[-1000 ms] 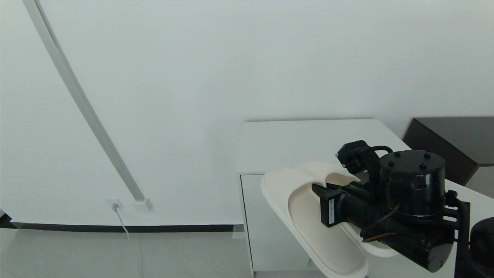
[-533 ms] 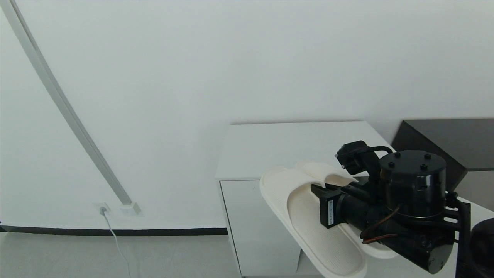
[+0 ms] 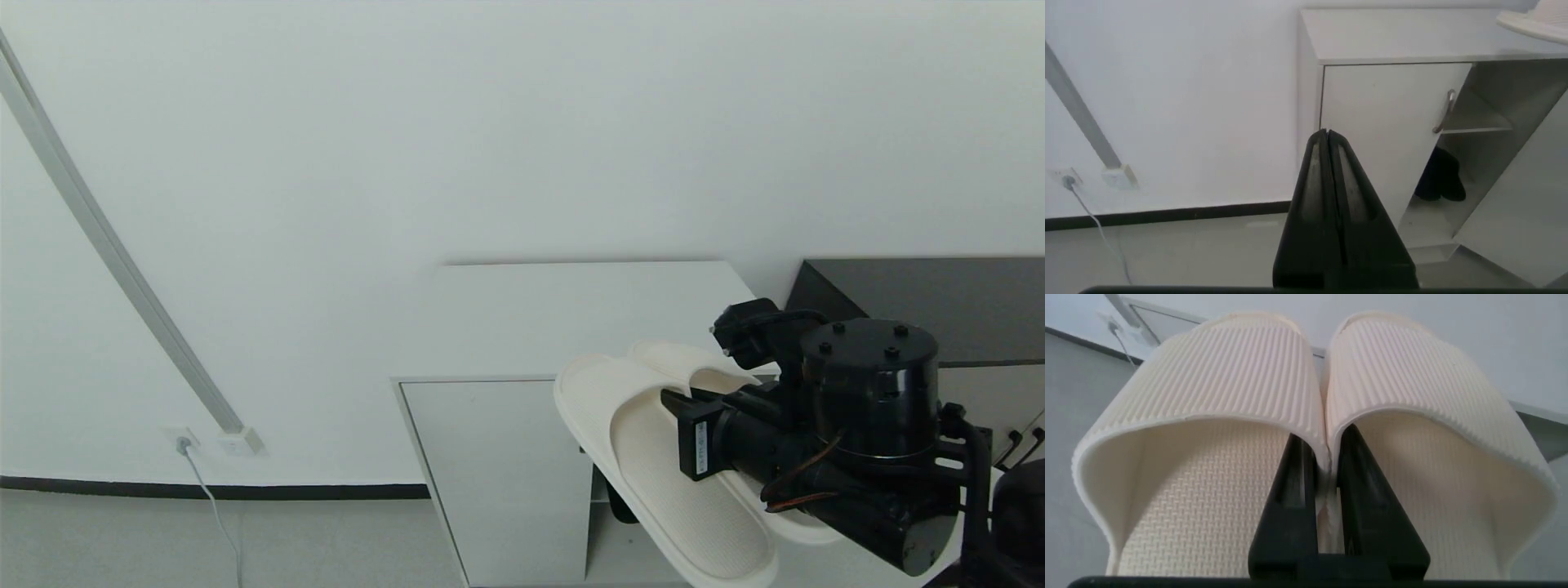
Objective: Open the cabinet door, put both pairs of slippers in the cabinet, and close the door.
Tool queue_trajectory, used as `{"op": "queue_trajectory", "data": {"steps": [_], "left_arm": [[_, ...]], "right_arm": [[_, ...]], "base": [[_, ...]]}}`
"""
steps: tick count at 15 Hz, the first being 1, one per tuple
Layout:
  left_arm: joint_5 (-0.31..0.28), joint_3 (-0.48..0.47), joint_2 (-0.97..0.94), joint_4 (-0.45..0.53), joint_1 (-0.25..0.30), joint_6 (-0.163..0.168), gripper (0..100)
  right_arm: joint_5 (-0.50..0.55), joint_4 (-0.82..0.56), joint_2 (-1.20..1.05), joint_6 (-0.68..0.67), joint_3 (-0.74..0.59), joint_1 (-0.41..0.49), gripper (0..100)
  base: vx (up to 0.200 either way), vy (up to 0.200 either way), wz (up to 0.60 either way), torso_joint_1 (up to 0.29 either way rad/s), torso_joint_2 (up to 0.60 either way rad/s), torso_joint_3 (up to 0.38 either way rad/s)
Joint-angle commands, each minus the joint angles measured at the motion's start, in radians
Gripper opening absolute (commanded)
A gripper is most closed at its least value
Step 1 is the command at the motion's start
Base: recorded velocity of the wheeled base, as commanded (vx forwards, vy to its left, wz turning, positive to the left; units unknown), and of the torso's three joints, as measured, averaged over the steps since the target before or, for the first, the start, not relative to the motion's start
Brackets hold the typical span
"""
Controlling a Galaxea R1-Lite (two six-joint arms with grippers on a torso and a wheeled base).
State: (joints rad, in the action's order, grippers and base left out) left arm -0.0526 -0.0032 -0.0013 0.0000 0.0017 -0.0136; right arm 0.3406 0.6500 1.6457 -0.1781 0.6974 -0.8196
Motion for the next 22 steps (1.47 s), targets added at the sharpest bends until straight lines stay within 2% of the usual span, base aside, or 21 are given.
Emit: {"op": "queue_trajectory", "data": {"steps": [1, 6, 22], "left_arm": [[0.000, 0.000, 0.001, 0.000, 0.000, 0.000, 0], [-0.001, 0.000, 0.001, 0.000, 0.000, 0.000, 0], [-0.001, 0.000, 0.001, 0.000, 0.000, 0.000, 0]], "right_arm": [[0.000, 0.000, 0.002, 0.000, -0.003, -0.001, 0], [0.000, 0.000, 0.000, 0.002, -0.010, -0.003, 0], [0.000, 0.026, 0.000, 0.006, -0.030, -0.018, 0]], "base": [[0.000, -0.200, 0.00, 0.002, 0.00, 0.002], [0.000, -0.200, 0.00, 0.003, 0.00, 0.001], [0.000, 0.000, 0.00, 0.000, 0.00, 0.000]]}}
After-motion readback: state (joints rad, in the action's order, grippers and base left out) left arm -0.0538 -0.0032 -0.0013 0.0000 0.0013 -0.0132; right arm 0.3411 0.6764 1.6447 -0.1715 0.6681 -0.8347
